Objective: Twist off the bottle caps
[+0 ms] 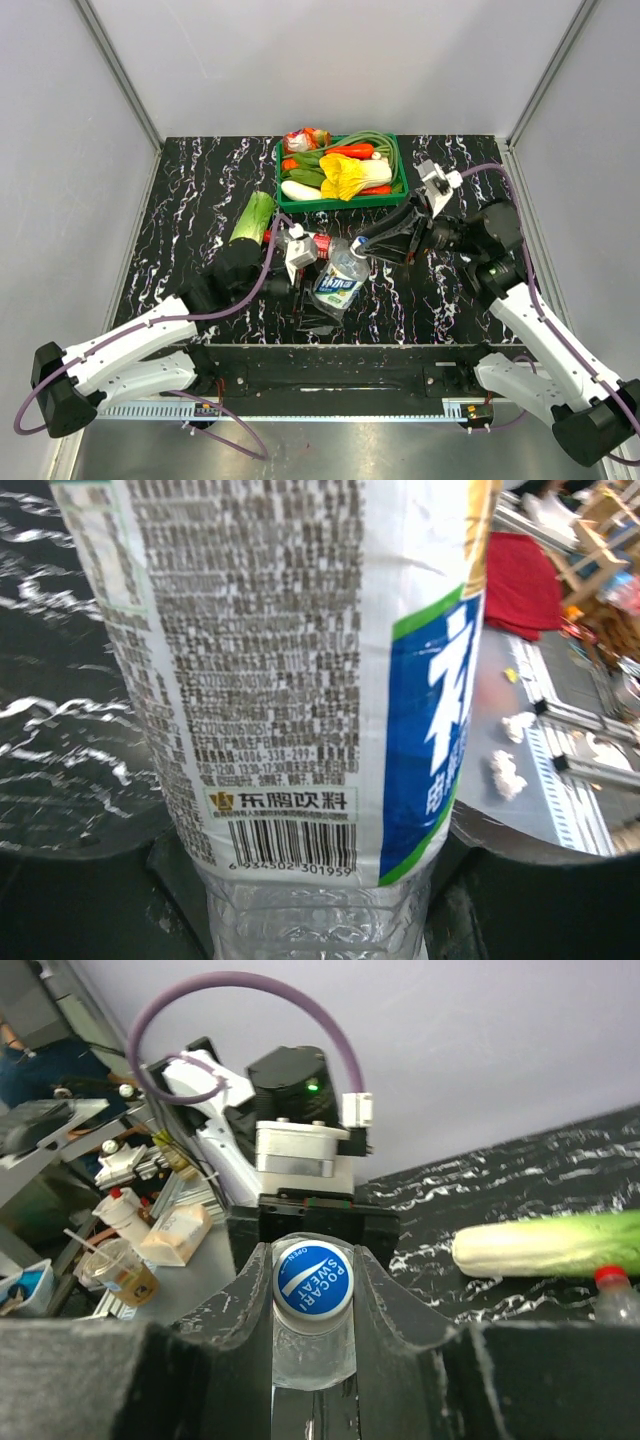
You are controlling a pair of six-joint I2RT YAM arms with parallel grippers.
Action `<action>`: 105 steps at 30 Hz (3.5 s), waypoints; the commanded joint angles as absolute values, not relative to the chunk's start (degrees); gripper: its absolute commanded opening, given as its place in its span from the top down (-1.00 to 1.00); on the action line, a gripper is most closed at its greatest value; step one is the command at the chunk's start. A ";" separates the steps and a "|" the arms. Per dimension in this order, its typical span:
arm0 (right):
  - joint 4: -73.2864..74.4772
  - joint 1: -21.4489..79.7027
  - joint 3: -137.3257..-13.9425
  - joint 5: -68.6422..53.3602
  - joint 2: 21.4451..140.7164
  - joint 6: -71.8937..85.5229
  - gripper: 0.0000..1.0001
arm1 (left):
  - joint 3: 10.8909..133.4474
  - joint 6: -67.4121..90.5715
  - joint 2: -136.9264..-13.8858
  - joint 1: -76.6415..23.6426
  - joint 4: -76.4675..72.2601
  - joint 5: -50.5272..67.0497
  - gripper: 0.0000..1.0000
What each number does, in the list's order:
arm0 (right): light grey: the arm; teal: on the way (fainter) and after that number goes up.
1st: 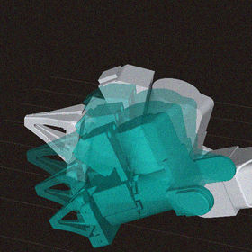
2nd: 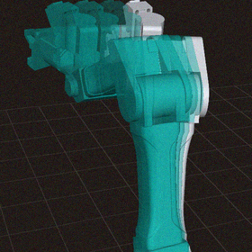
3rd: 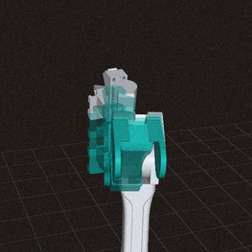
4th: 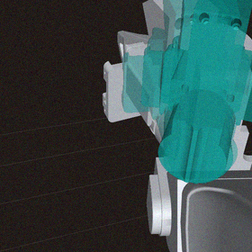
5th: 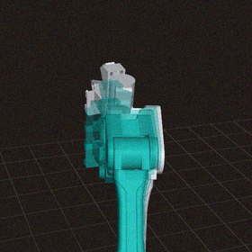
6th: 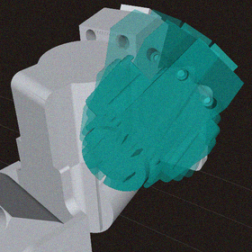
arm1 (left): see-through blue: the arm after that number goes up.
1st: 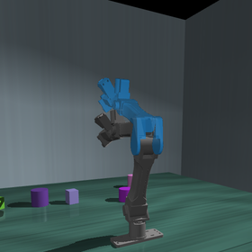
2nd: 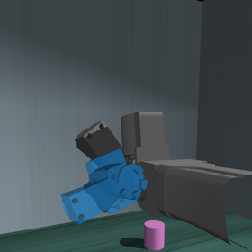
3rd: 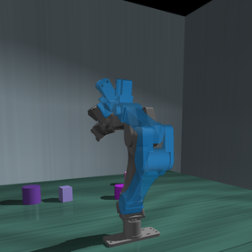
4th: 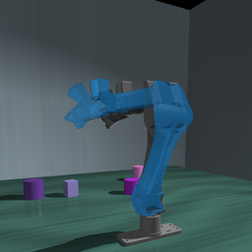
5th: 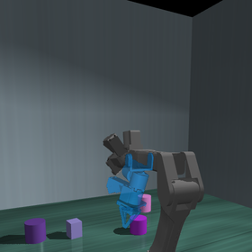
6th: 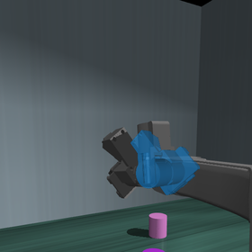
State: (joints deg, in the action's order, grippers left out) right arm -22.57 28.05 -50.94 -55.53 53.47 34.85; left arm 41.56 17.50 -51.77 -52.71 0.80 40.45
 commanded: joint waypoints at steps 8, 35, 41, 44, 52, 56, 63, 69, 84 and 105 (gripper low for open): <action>-40.86 28.30 -48.25 -57.66 49.40 37.97 1.00 | 41.31 21.53 -50.27 -53.35 -13.79 63.36 0.98; -4.93 28.30 -48.25 -25.22 51.32 24.00 1.00 | 33.23 25.22 -48.25 -42.11 -11.60 43.51 1.00; -0.36 28.30 -47.64 -26.72 58.34 21.54 1.00 | 30.50 30.66 -48.78 -33.33 -11.86 40.52 1.00; 4.03 28.30 -47.37 -27.24 63.35 21.36 1.00 | 28.31 33.83 -48.95 -28.40 -14.23 40.52 1.00; 1.85 30.14 -43.86 -29.47 78.99 25.31 1.00 | 24.35 40.42 -51.15 -22.15 -22.67 45.17 1.00; 2.90 31.46 -44.30 -23.22 82.17 24.35 1.00 | 24.26 41.22 -51.68 -22.06 -24.34 46.84 1.00; 3.25 32.26 -45.44 -18.90 85.60 23.64 -0.06 | 24.87 39.21 -50.54 -21.97 -20.41 46.15 1.00; 3.60 32.25 -46.14 -17.93 83.24 23.82 -0.50 | 24.87 37.00 -47.90 -22.06 -16.70 44.39 1.00; 4.05 32.17 -50.71 -23.54 68.56 25.75 -0.99 | 26.02 34.10 -46.32 -22.06 -12.75 45.97 0.99; -24.25 32.25 -51.68 -48.87 68.20 42.80 -0.94 | 34.54 26.81 -52.20 -39.72 -7.21 43.15 0.97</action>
State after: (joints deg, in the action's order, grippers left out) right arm -17.82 31.86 -50.04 -45.74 67.61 39.35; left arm 30.63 29.26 -50.54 -37.60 -5.74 44.36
